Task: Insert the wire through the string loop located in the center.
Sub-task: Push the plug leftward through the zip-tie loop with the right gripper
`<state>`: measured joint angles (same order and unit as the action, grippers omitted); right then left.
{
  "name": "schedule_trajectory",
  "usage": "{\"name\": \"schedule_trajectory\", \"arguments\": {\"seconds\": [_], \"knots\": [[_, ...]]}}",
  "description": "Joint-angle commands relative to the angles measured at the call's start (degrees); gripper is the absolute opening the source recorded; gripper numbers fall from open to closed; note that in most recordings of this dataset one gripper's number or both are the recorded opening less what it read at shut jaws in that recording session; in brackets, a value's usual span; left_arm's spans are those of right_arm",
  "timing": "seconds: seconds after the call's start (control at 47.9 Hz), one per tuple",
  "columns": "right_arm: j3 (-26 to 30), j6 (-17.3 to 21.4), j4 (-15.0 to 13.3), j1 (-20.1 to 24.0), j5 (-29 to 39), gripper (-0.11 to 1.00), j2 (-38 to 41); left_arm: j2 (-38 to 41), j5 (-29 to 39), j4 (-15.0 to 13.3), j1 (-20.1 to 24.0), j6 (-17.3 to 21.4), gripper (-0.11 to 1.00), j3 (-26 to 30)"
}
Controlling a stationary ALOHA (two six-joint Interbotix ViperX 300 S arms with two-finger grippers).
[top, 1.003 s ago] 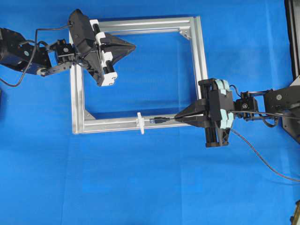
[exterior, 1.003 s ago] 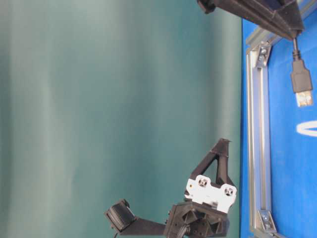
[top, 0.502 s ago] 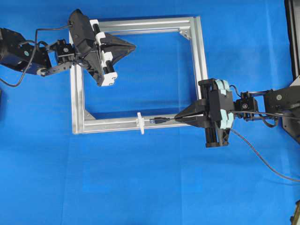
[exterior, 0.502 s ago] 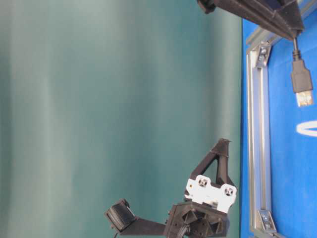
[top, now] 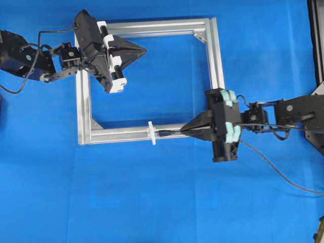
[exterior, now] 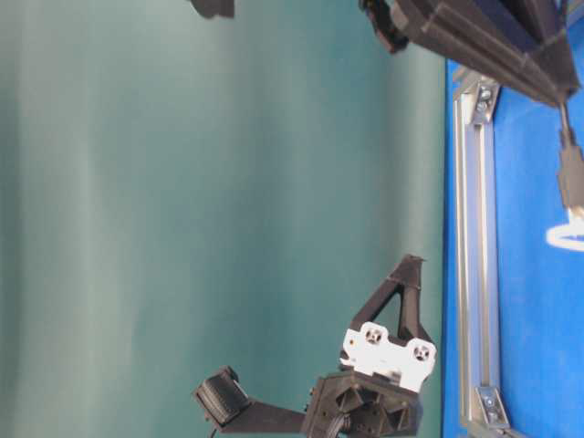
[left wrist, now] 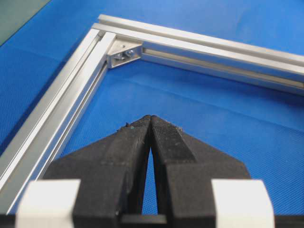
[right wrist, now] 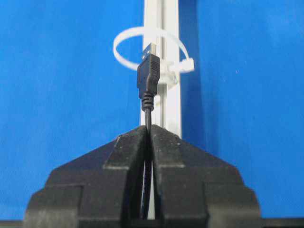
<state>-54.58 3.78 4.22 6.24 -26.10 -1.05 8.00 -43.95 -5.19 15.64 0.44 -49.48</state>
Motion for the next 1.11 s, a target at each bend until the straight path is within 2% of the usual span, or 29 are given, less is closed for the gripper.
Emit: {"name": "schedule_trajectory", "arguments": {"seconds": [0.0,0.522,1.087], "knots": [[2.37,-0.18,-0.09,0.0,-0.62,-0.02,0.35,-1.93,-0.62,0.26,0.0,0.0,0.0,0.35],[10.46,-0.35,-0.09,0.09,-0.62,-0.02,6.5,-1.93,-0.7,0.18,0.0,0.09,0.0,0.35],[11.16,-0.44,-0.09,0.09,-0.62,-0.02,7.21,-2.02,-0.62,0.18,0.0,0.0,0.0,0.26]]}}
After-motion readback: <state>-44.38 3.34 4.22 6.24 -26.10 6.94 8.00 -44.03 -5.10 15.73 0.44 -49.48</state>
